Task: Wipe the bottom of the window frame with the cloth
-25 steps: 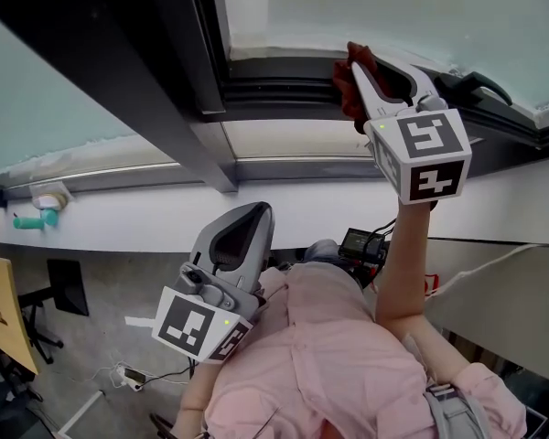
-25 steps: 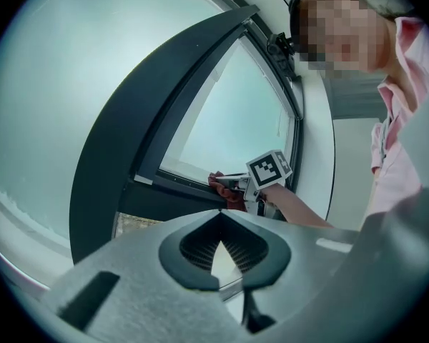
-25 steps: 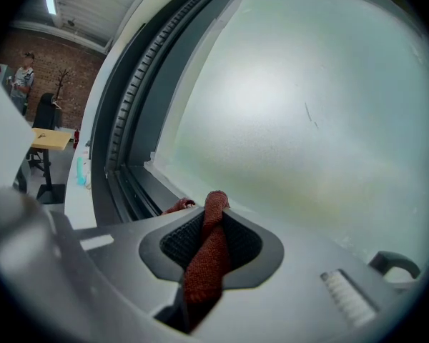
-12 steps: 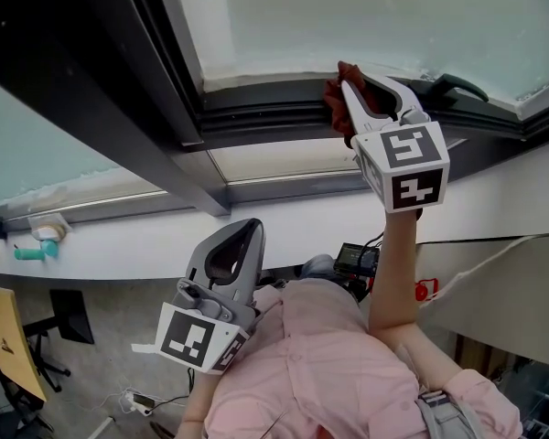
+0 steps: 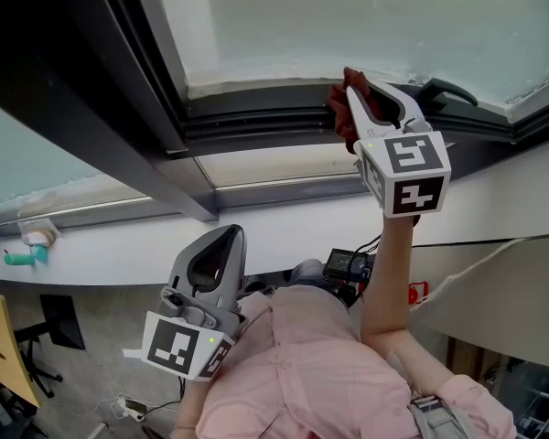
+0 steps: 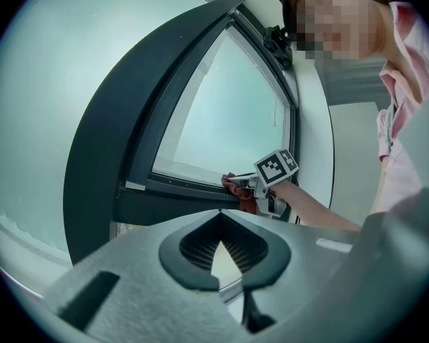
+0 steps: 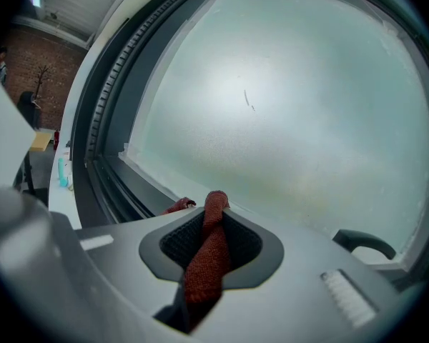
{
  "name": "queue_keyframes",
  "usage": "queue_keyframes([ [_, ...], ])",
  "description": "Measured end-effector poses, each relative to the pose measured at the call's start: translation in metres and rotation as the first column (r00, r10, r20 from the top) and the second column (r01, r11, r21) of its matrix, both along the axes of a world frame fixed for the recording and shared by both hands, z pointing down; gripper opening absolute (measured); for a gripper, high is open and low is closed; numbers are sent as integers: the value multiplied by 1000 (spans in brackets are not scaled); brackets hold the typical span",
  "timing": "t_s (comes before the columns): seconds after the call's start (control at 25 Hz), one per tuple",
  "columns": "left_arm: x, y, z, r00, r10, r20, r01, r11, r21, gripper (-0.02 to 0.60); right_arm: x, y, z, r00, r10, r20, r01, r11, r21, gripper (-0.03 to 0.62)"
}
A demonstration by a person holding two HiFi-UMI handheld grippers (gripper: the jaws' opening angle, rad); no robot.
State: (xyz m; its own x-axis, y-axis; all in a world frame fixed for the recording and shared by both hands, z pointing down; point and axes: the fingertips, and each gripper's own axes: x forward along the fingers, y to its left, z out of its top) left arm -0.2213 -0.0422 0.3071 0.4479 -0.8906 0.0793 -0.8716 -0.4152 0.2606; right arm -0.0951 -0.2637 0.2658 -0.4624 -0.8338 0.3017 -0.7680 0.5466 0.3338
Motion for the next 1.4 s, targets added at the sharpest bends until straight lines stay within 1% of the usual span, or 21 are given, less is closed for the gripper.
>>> queue_keyframes([
  [0.4,0,-2,4,1000,-2,-1,2,1000,-10,-3,4,-1,1,1000,4,4,-4,1000,2,72],
  [0.8,-1,-5,1,1000,6,-2,-6,1000,-9,-3,15,-2,-4,999,32,-2,-32,999,11,72],
  [1.2,-17,-11,-2,1000,-27,-12,27,1000,-1,-3,17,-2,-5,999,39,0,-39,999,12,72],
  [1.4,-18,-13,-1,1000,-24,-18,24,1000,-2,-3,22,-3,-5,999,54,-1,-54,998,13,72],
])
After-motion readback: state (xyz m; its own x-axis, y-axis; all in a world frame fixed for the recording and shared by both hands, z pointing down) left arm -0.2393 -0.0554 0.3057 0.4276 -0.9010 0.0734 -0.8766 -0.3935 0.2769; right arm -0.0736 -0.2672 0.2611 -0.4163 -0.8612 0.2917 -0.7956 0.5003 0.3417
